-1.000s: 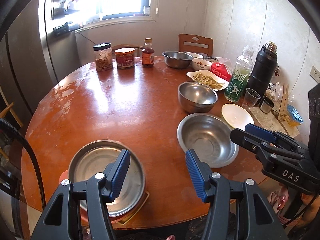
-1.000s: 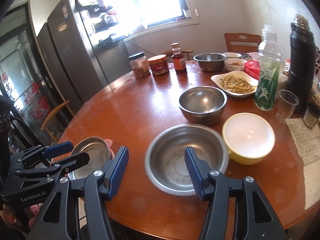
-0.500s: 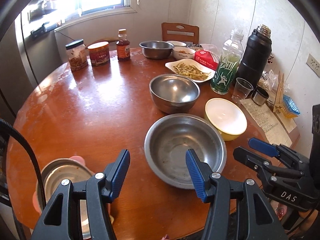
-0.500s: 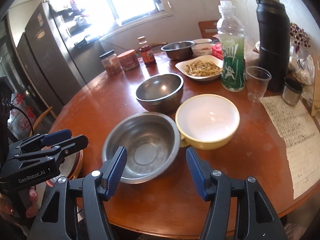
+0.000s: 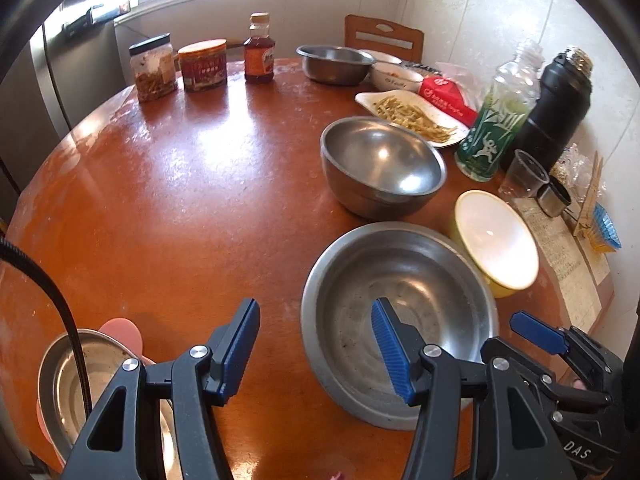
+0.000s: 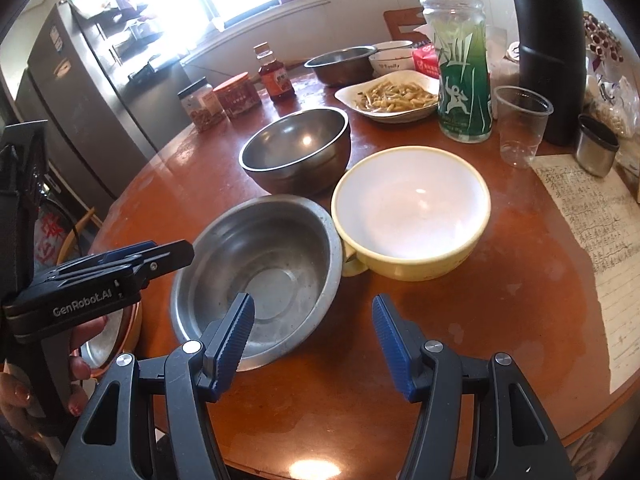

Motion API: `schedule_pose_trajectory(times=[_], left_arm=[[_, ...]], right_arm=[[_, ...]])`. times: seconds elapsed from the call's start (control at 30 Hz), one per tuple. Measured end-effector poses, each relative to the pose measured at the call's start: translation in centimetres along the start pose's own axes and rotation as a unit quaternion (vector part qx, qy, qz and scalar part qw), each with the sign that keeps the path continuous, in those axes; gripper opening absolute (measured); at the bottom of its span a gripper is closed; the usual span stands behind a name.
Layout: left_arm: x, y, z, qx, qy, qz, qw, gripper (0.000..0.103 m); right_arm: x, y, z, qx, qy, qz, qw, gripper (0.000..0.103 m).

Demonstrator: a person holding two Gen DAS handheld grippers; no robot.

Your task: Organize plates and bowls

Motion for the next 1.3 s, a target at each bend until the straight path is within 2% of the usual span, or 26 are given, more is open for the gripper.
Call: schedule_pose_trajectory(times=[0.1, 0.17, 0.27, 0.37, 0.47, 0.53, 0.8, 1.03, 1.3], left_arm=[[1.1, 0.6, -0.2, -0.017, 0.016, -0.005, 0.9997, 0.058], [1.6, 0.8, -0.3, -0.019, 0.022, 0.0, 0.9996, 0.058], [2.4, 1.1, -0.4, -0.025, 0.031, -0.004, 0.9992, 0.058], [2.7, 1.1, -0.3, -0.031, 0.032, -0.015, 0.9989, 0.055], [3.1, 0.7, -0.3, -0.031, 0.035, -0.03, 0.9985, 0.04], [3.2, 0.4, -0.4, -0.029, 0.038, -0.04, 0.9981, 0.03], [2.2, 0.4, -1.2, -0.022, 0.03, -0.039, 0.9985, 0.029], [-1.2, 0.2, -1.6, -0.007, -0.004, -0.03, 0.9995, 0.029], [-3.2, -0.9, -3.5, 0.003, -0.009, -0.031, 0.9995, 0.029]], right_arm=[[0.8, 0.2, -0.1, -0.002, 0.006, 0.003, 1.0, 0.061], [1.2, 0.3, -0.2, -0.002, 0.011, 0.004, 1.0, 0.051], [1.7, 0.3, -0.3, -0.002, 0.014, 0.003, 1.0, 0.04], [2.1, 0.1, -0.2, 0.0, 0.015, 0.0, 1.0, 0.035], [2.3, 0.1, -0.1, 0.001, 0.013, 0.0, 1.0, 0.03], [2.3, 0.2, 0.1, -0.004, 0.01, -0.001, 1.0, 0.029], [2.1, 0.8, 0.6, -0.022, 0.001, -0.013, 1.0, 0.029], [1.0, 1.9, 0.9, -0.045, -0.011, -0.008, 0.999, 0.029], [-1.3, 2.3, 0.3, -0.068, -0.024, -0.008, 0.997, 0.029]])
Point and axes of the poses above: each gripper's, at about its wrist camera, not at the fingertips, and x roughly the way its jaws point, y to its left, z to its top, the point moved 6 cm from there along x, roughly the way its jaws point, and after that the axes turned 2 degrees about -z, right-handed, at the moved point
